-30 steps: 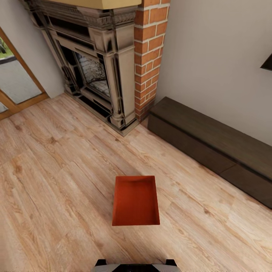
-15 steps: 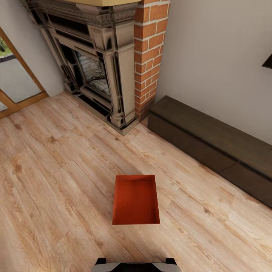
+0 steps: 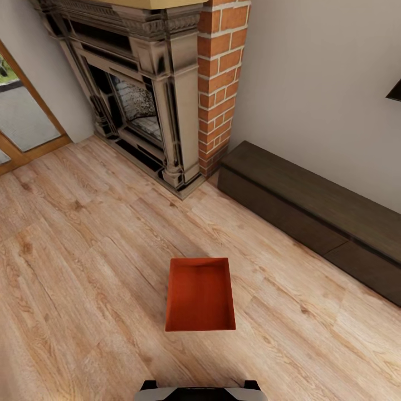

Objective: Move the two storage containers from the living room to the garage. In the garage, place one container on the floor and stack the other container on top of it (either order is fine).

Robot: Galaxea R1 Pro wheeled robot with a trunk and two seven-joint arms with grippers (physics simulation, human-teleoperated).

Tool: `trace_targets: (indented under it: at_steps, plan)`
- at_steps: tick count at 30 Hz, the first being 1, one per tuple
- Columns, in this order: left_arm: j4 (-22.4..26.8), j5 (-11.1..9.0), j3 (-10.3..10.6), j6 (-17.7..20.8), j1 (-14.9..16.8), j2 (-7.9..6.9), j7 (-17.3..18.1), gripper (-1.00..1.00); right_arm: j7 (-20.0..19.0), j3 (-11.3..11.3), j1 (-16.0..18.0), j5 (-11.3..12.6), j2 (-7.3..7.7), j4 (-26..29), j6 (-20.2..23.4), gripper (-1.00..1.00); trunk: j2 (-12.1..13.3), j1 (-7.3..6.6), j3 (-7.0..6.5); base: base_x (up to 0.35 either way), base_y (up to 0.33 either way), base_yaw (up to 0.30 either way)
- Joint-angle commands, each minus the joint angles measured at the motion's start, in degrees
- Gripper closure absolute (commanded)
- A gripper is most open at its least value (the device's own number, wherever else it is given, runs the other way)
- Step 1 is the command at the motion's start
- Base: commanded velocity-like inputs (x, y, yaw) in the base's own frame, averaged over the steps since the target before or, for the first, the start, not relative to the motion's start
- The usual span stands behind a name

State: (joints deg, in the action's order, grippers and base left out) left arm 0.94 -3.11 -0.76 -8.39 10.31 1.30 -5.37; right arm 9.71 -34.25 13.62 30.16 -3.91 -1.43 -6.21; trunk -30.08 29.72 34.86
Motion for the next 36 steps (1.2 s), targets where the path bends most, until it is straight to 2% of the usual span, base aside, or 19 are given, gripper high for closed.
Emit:
trace_targets:
  at_steps: [1,36]
  plan:
    - [-0.1,-0.3,0.0,-0.2,0.0,0.02,-0.1,-1.00,0.0,-0.5,0.0,0.5,-0.05,-0.2,-0.3,-1.00,-0.1,0.02,0.05,0.000,0.000,0.000]
    - [-0.1,-0.3,0.0,-0.2,0.0,0.02,-0.1,-1.00,0.1,-0.5,0.1,0.6,-0.16,-0.1,-0.2,-1.00,-0.1,0.02,0.05,0.000,0.000,0.000]
